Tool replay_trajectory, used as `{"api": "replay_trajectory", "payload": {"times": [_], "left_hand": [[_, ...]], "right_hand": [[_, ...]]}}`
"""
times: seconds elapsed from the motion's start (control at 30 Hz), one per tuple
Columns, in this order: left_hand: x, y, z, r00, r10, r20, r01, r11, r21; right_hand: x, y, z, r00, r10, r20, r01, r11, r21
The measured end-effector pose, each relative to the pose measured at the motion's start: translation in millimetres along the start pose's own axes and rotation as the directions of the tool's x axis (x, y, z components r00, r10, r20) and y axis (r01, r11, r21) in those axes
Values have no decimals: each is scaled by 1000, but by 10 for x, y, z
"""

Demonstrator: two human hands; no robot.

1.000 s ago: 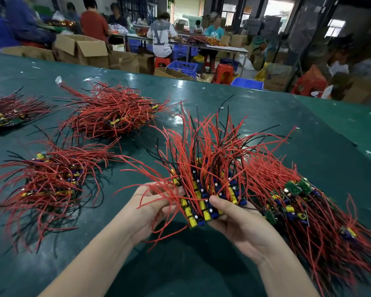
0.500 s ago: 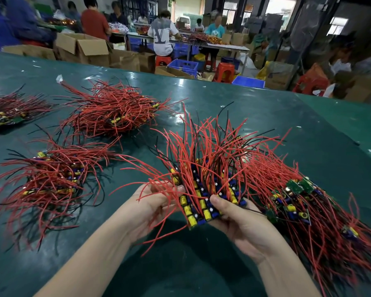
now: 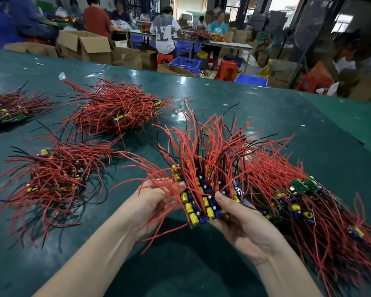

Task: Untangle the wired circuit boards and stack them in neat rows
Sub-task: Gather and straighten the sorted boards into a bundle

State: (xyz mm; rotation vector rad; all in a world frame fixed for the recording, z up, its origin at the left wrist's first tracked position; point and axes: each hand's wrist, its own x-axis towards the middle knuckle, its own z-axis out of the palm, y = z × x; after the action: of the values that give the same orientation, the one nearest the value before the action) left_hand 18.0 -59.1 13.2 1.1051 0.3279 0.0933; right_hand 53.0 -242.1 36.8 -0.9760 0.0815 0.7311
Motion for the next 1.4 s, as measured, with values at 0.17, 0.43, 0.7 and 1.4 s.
{"api": "replay_trajectory", "payload": {"times": [0.17, 0.43, 0.7, 1.4], "left_hand": [[-33, 25, 45, 999, 1, 41, -1, 1000, -9], [-124, 99, 122, 998, -22, 52, 24, 998, -51], [-153, 145, 153, 999, -48, -2, 48, 993, -107], [-144, 85, 213, 999, -1, 51, 9, 989, -149]], "right_hand": [[-10, -2, 21, 999, 34, -27, -34, 999, 1], [-51, -21, 61, 997, 65, -43, -64, 998, 14], [-54, -9, 70, 996, 68, -63, -67, 998, 16], [2, -71, -10, 999, -27, -29, 27, 999, 23]]}}
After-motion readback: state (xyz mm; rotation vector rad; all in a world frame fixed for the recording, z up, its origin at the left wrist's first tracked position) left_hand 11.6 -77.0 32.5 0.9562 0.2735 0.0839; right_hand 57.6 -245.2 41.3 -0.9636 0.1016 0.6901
